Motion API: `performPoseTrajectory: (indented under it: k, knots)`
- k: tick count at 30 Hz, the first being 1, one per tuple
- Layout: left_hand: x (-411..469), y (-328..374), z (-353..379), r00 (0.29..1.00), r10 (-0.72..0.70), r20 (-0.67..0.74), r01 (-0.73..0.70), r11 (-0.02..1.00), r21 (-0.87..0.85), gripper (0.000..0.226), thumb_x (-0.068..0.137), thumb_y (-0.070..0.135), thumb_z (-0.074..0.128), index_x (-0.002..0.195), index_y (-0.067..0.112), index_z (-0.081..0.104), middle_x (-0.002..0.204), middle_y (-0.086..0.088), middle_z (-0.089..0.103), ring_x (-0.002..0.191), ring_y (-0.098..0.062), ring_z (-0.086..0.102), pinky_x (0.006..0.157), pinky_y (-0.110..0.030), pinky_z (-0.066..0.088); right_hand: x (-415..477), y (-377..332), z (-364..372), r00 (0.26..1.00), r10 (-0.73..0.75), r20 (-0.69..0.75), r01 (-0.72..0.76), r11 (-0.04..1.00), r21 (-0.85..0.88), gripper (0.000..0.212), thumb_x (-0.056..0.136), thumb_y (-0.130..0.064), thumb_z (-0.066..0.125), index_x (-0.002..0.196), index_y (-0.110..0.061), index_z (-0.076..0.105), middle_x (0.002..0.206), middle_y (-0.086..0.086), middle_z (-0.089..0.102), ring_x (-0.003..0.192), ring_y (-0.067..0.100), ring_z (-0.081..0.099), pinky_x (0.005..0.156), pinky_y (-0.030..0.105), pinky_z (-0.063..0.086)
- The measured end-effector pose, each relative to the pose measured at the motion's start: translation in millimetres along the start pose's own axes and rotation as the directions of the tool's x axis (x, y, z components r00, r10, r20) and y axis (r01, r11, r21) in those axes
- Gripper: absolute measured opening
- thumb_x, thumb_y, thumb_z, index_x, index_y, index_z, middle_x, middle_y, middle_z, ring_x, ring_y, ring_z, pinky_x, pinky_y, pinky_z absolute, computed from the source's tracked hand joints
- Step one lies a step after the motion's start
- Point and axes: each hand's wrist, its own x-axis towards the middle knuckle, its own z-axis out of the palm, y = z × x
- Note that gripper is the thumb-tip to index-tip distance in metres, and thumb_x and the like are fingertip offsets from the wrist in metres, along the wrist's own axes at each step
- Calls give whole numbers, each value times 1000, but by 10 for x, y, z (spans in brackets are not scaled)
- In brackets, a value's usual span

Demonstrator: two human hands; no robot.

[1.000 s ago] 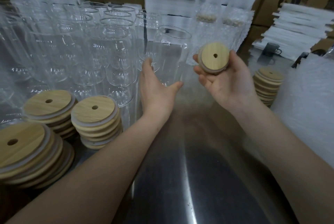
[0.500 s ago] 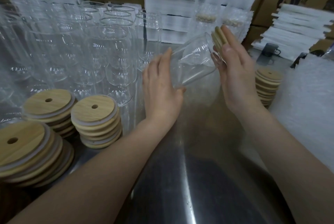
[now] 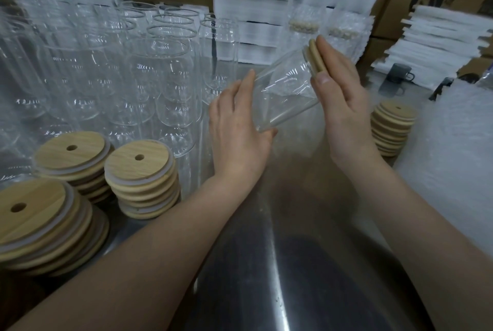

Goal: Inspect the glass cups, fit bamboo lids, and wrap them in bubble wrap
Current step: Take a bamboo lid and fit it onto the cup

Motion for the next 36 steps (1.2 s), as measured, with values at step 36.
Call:
performPoseTrajectory:
  k: [36]
  knots:
    - [17,5,16,1000,-19,2,19,1000,-5,94,64,32,89,145,20,41,137,-3,51,130,-23,44,110,-35,34,27,-49,-54,994,66,90,-61,996,-58,48,101,-29,39,148,-31,32,144,-23,38,142,2,32,119,41,30]
